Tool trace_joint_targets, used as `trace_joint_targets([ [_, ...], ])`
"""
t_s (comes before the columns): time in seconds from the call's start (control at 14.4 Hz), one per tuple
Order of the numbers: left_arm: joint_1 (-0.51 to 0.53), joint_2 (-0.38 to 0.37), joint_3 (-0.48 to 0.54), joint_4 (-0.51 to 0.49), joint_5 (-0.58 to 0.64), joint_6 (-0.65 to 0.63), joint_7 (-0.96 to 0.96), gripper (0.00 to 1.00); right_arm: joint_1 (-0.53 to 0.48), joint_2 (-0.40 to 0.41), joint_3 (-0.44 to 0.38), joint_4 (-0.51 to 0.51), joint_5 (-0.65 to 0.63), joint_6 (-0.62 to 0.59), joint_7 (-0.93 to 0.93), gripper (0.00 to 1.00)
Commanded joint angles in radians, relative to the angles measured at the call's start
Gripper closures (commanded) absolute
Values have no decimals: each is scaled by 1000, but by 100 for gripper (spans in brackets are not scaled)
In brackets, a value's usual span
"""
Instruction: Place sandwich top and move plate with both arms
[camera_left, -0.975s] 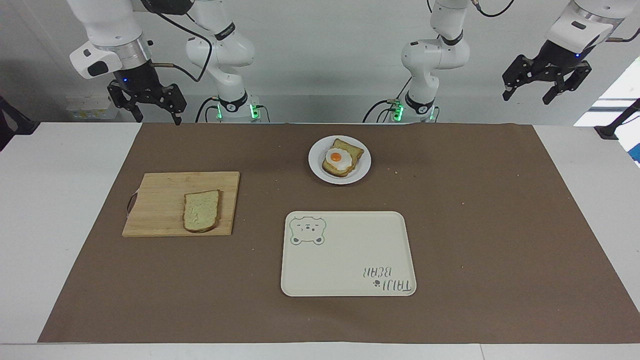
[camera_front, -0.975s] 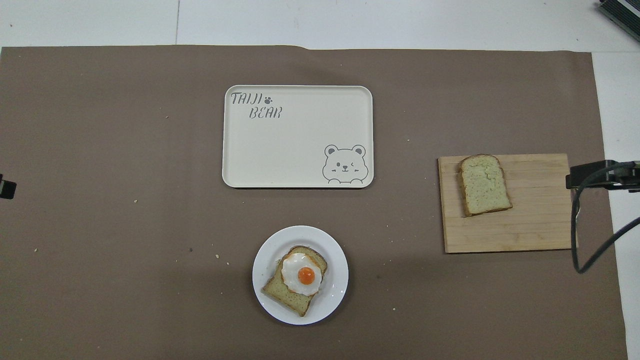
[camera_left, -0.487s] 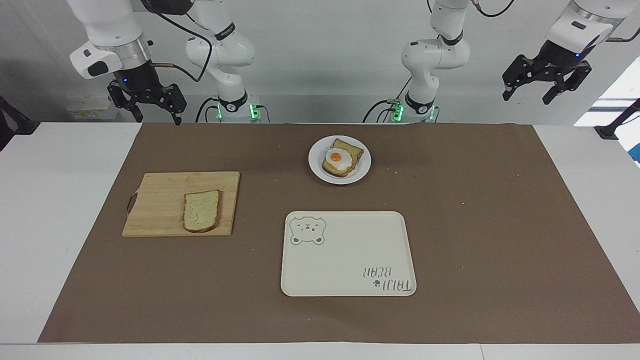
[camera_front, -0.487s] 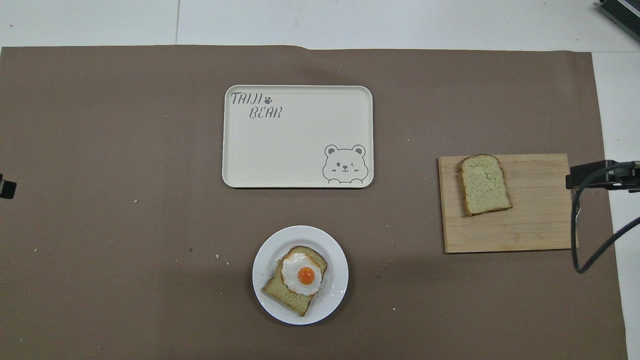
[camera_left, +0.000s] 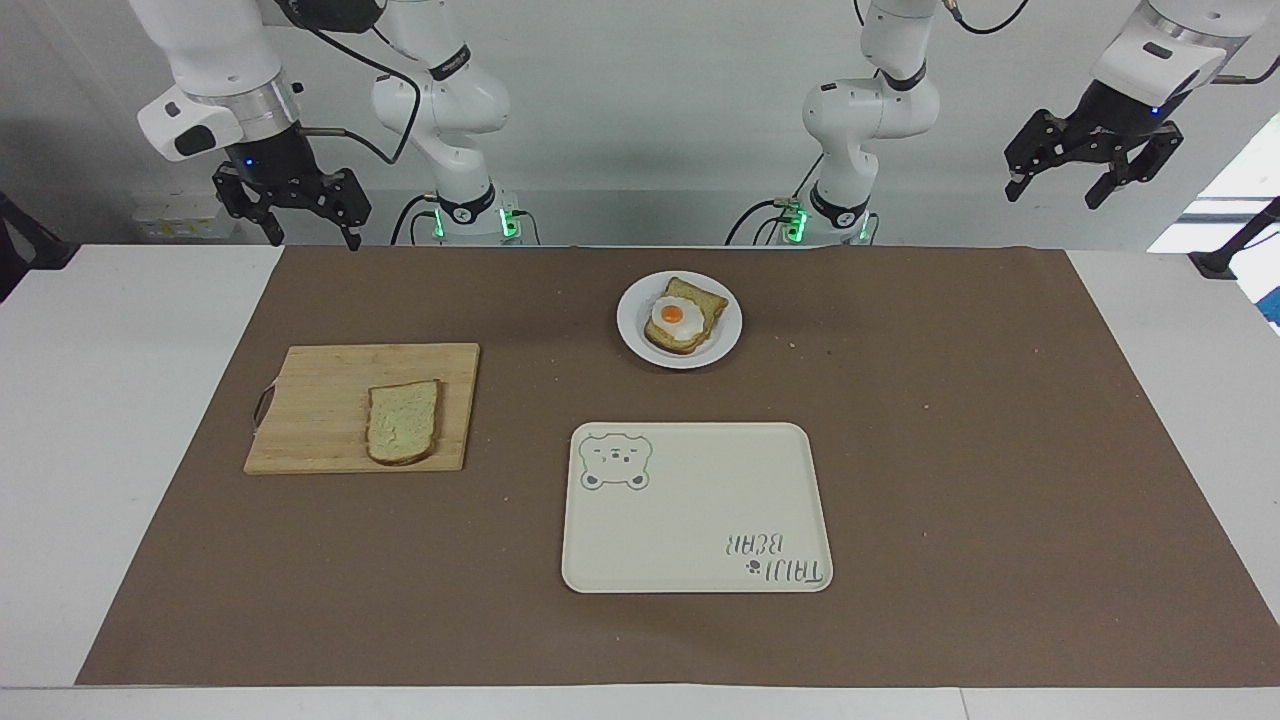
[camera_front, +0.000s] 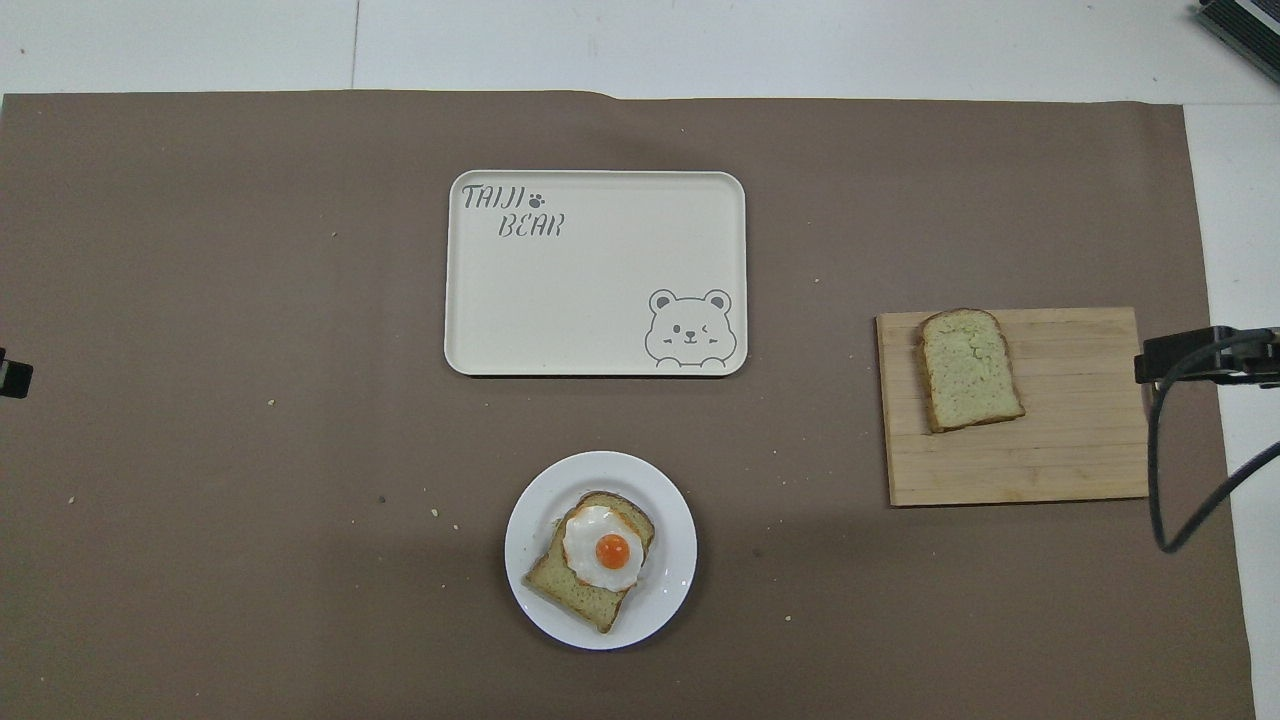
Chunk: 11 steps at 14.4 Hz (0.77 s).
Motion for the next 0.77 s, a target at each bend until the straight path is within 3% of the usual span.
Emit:
trace_joint_targets([
  [0.0, 8, -27, -3, -32, -3, -1, -4, 0, -7, -28, 2, -27, -6, -2, -24, 0],
  [0.35, 8, -27, -3, -32, -3, -1, -4, 0, -14, -19, -4, -48, 41, 76, -27, 0],
  [0.7, 8, -27, -3, -32, -3, -1, -4, 0, -52, 50, -4, -127, 59, 238, -206, 0],
])
